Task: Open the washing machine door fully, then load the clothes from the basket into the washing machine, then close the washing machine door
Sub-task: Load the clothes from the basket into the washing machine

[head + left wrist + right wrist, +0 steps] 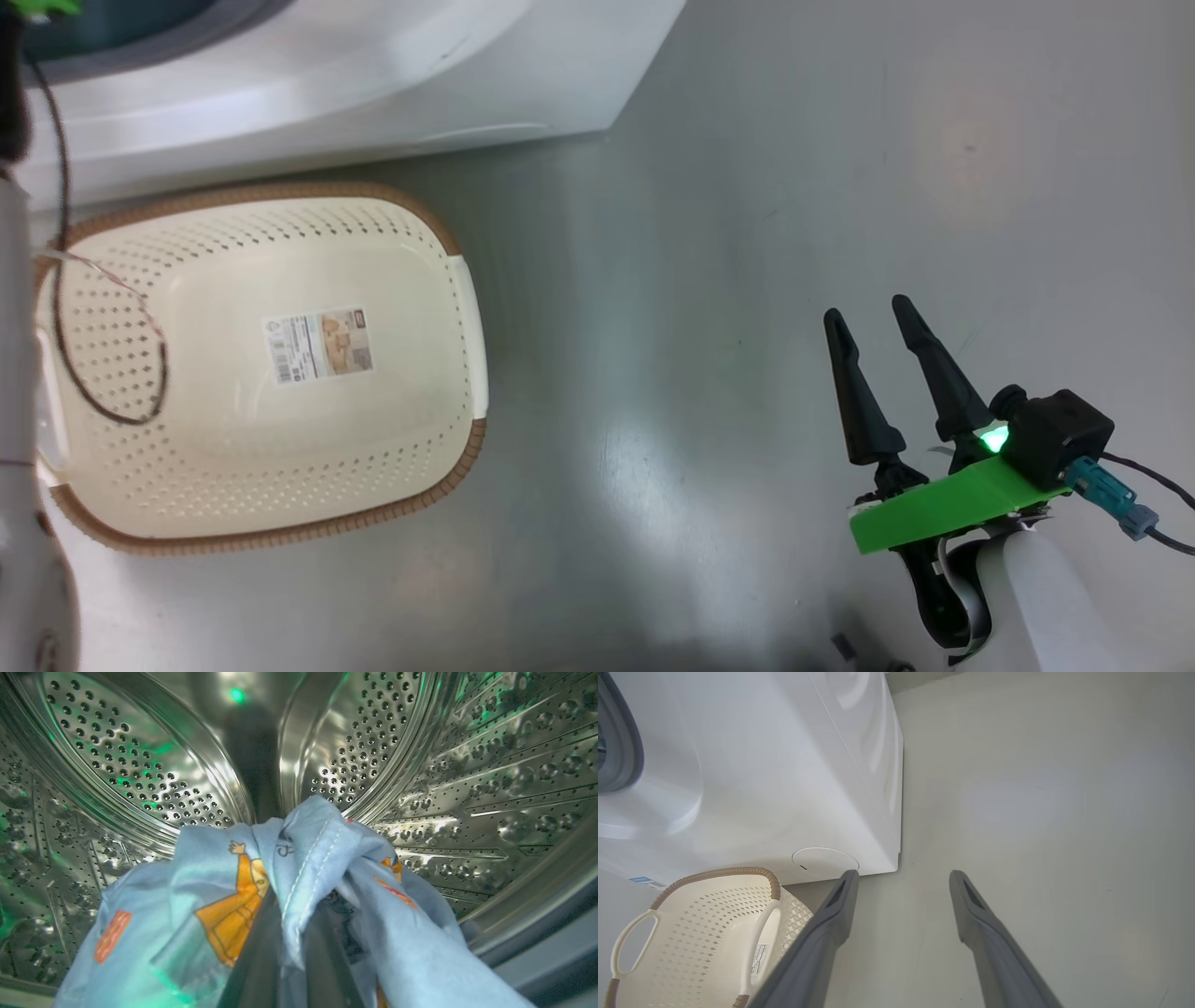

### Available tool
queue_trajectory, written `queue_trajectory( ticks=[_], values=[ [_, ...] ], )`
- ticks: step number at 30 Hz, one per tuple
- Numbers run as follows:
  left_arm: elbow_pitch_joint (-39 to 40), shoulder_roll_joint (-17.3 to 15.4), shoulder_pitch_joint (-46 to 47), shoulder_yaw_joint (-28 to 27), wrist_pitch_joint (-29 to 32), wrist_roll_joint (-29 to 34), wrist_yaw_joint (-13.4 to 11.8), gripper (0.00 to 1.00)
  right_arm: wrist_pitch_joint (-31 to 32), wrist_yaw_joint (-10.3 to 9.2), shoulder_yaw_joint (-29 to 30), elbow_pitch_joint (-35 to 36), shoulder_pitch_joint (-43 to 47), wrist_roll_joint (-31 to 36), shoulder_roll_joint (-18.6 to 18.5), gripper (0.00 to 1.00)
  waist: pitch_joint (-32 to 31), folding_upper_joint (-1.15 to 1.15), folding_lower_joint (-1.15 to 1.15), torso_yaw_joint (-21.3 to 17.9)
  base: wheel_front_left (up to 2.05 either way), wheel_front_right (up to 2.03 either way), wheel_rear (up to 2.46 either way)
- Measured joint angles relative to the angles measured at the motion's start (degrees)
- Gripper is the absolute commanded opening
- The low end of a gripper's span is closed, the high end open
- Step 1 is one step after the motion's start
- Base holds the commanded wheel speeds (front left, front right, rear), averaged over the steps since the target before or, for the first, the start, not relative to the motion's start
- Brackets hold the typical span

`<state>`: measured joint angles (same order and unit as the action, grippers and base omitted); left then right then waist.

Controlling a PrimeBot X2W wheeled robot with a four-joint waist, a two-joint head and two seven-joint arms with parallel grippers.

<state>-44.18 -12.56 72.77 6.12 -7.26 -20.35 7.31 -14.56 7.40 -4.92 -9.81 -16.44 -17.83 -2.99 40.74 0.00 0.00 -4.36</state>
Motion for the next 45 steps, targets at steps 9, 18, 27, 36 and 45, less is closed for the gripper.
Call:
queue_trajectory(
  ticks=[9, 18, 27, 36, 45],
  values=[
    [-2.15, -2.65, 6.44, 2.99, -1.78, -1.89, 0.00, 0.00, -0.01, 0.00, -1.01, 0.63, -0.02, -0.12, 0.00, 1.00, 4.26, 0.00, 0.00, -0.95, 0.00, 0.00, 0.00],
    [-1.14, -6.94, 10.86, 6.23, -6.75, -2.96, 0.01, 0.00, -0.01, 0.00, -1.89, 1.24, -0.08, -0.59, 0.01, 1.00, 6.48, 0.00, 0.00, -2.65, 0.00, 0.00, 0.00],
    [-4.49, -8.90, 13.54, 8.27, -6.23, -5.04, 0.01, 0.00, -0.01, 0.00, -2.23, 1.29, -0.08, -0.91, 0.02, 1.00, 6.73, 0.00, 0.00, -3.91, 0.00, 0.00, 0.00],
    [-8.14, -9.24, 13.52, 11.65, -4.19, -8.53, 0.00, 0.00, -0.01, 0.00, -2.23, 1.10, -0.10, -0.93, 0.03, 1.00, 6.21, 0.00, 0.00, -3.85, 0.00, 0.00, 0.00],
    [-11.72, -8.91, 13.36, 12.93, -5.20, -10.32, 0.01, 1.00, -0.01, 0.00, -1.76, 0.93, -0.99, -0.93, 0.03, 1.00, 4.63, 0.00, 0.00, -3.17, 0.00, 0.00, 0.00]
  ],
)
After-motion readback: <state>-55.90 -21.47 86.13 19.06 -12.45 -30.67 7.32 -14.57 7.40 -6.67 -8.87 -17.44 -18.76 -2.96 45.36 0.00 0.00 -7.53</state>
